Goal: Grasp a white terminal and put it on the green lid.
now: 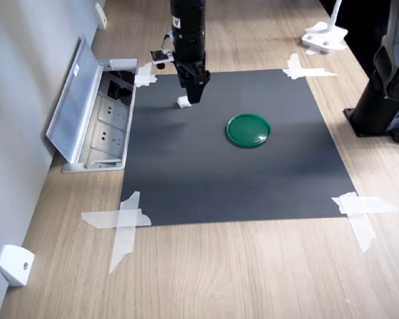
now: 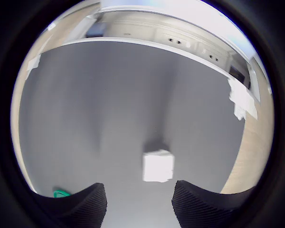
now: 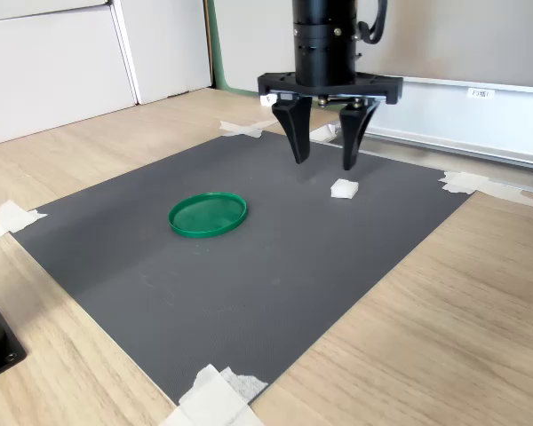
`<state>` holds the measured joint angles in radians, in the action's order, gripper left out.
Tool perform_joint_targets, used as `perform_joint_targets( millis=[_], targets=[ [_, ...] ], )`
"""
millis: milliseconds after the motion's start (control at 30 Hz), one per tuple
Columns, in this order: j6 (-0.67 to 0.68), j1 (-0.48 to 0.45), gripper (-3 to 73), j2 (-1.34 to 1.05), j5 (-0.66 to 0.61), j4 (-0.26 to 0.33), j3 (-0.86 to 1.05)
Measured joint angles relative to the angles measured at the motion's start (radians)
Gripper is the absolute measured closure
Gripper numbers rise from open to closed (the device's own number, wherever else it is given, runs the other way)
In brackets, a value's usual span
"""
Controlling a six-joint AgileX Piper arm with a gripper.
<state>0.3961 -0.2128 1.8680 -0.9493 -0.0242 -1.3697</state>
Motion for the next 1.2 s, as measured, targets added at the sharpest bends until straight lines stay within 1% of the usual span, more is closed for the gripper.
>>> perform_joint_targets(
  millis=[100, 200, 333, 367, 400, 500, 833, 1200],
  targets=[
    [0.013, -0.032, 10.2, 0.007, 0.011, -0.008, 0.0],
    [0.043, -0.042, 10.2, 0.016, 0.016, -0.007, 0.0],
    [0.091, -0.043, 10.2, 0.031, 0.022, 0.024, 0.0],
    [0.103, -0.043, 10.2, 0.036, 0.024, 0.024, 0.0],
    [0.117, -0.043, 10.2, 0.041, 0.025, 0.04, 0.0],
    [0.143, -0.043, 10.2, 0.057, 0.028, 0.06, -0.006],
    [0.166, -0.043, 10.5, 0.114, 0.037, 0.067, -0.055],
    [0.172, -0.043, 11.0, 0.13, 0.042, 0.073, -0.058]
  ],
)
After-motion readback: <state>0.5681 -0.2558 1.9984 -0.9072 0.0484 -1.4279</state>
